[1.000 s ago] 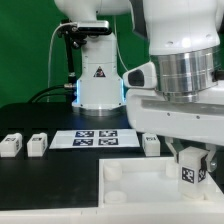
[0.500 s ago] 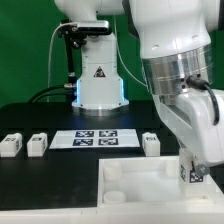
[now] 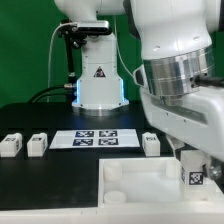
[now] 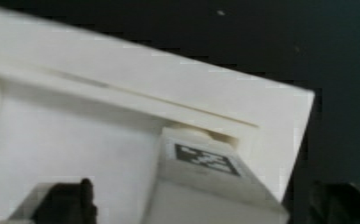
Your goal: Assemble one leg
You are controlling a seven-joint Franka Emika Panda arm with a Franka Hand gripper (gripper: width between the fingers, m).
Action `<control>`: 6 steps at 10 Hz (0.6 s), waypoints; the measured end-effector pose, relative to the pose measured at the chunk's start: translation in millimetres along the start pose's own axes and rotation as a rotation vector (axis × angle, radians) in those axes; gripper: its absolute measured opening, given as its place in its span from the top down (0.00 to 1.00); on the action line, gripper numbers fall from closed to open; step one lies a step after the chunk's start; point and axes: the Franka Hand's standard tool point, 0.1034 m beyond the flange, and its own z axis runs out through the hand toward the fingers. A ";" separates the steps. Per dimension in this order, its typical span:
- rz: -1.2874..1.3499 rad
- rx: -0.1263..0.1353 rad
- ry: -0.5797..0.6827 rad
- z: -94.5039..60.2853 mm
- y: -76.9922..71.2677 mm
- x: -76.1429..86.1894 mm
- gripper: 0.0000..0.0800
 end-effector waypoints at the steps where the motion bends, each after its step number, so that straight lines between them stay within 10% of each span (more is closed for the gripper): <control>1: -0.077 0.004 0.002 -2.7 -1.1 0.7 0.20; 4: -0.422 -0.007 0.011 -0.2 0.5 2.2 0.19; 6: -0.867 -0.069 0.068 1.2 -1.1 0.3 0.19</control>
Offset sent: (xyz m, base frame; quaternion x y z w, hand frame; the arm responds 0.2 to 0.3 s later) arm 0.0000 0.0000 0.0000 0.0000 0.0000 -0.1790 0.9838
